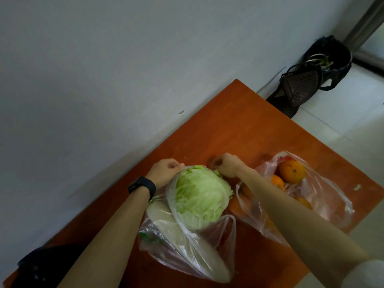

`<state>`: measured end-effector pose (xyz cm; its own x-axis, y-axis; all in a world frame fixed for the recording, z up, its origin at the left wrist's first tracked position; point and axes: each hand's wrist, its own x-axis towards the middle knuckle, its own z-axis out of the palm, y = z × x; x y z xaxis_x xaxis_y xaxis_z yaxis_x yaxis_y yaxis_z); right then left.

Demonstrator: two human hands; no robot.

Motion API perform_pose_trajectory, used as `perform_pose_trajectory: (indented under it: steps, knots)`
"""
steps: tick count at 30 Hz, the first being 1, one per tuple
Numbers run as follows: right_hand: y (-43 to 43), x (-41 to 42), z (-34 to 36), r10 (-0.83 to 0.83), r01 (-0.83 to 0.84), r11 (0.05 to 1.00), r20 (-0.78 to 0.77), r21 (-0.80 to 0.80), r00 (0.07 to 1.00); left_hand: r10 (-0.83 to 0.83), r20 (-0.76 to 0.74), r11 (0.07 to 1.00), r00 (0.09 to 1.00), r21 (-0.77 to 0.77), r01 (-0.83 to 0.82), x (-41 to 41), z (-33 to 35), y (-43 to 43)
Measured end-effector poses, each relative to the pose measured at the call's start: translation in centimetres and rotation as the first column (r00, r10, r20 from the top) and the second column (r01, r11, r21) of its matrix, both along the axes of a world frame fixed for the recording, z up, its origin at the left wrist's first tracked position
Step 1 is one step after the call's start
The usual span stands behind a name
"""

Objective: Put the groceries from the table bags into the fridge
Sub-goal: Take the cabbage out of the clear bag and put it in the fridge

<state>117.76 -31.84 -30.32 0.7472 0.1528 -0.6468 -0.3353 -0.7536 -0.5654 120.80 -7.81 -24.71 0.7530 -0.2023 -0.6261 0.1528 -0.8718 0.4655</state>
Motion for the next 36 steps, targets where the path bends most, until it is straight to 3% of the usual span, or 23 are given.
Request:
perform_pose_trajectory:
  steps: [3, 5, 7, 9, 11, 13, 15, 18, 24, 26, 28, 30, 31, 33, 36]
  knots:
    - [-1.1, -4.0, 2.8, -0.389, 0.363, 0.914, 0.141, 0.18, 0.91, -0.042, 0.262, 0.998, 0.964, 0.065, 0.026, -2.0, 0.6, -0.3]
    - [-1.0, -7.1, 4.4, -0.56, 0.506, 0.806, 0.121, 0.306, 0.819, -0.073, 0.458, 0.997, 0.886, 0.022, 0.071, -4.2, 1.5, -1.3]
    - [-0.1, -9.5, 5.3, -0.642, 0.587, 0.723, 0.042, 0.364, 0.766, -0.151, 0.546, 0.984, 0.824, 0.005, 0.177, -6.7, 2.4, -2.8]
    - [1.1, -10.7, 5.2, -0.645, 0.613, 0.7, -0.044, 0.365, 0.763, -0.209, 0.567, 0.974, 0.797, 0.045, 0.223, -8.7, 2.5, -3.9]
    - [2.2, -10.9, 4.8, -0.66, 0.654, 0.659, -0.132, 0.372, 0.739, -0.135, 0.536, 0.99, 0.833, 0.032, 0.141, -10.2, 1.9, -4.0]
    - [2.8, -10.2, 4.6, -0.662, 0.684, 0.634, -0.203, 0.361, 0.721, 0.088, 0.417, 0.994, 0.905, -0.089, -0.056, -11.0, 1.2, -3.7]
    - [3.3, -9.4, 4.8, -0.606, 0.642, 0.706, -0.213, 0.3, 0.766, 0.221, 0.348, 0.971, 0.911, -0.171, -0.17, -11.6, 0.5, -3.5]
    - [3.6, -8.7, 4.5, -0.526, 0.578, 0.761, -0.241, 0.294, 0.816, 0.26, 0.325, 0.958, 0.909, -0.201, -0.202, -11.4, 0.3, -3.4]
    - [1.9, -6.8, 3.9, -0.395, 0.622, 0.654, -0.507, 0.431, 0.766, 0.227, 0.149, 0.964, 0.962, -0.178, -0.2, -9.6, 0.0, -0.9]
    - [1.8, -6.0, 4.0, -0.372, 0.629, 0.679, -0.561, 0.379, 0.74, 0.198, 0.089, 0.975, 0.976, -0.115, -0.188, -9.2, -0.3, 0.4]
    - [2.3, -5.3, 4.9, -0.372, 0.505, 0.819, -0.418, 0.273, 0.829, 0.168, 0.083, 0.986, 0.982, -0.015, -0.167, -8.8, -0.3, 1.4]
    - [2.8, -5.4, 5.9, -0.286, 0.291, 0.955, -0.094, 0.05, 0.954, 0.067, 0.126, 0.987, 0.99, 0.134, -0.084, -9.1, -0.3, 1.7]
    - [3.0, -5.7, 6.8, -0.26, 0.26, 0.966, 0.025, 0.01, 0.965, 0.034, 0.152, 0.98, 0.988, 0.189, -0.063, -9.4, -0.4, 1.9]
    - [3.7, -6.1, 8.1, -0.265, 0.256, 0.963, 0.147, 0.08, 0.953, 0.028, 0.184, 0.973, 0.982, 0.222, -0.069, -10.5, -0.3, 2.3]
    - [6.2, -6.6, 8.5, -0.01, 0.01, 1.0, 0.18, 0.005, 0.984, 0.032, 0.23, 0.974, 0.973, 0.209, -0.081, -11.7, -0.9, 3.6]
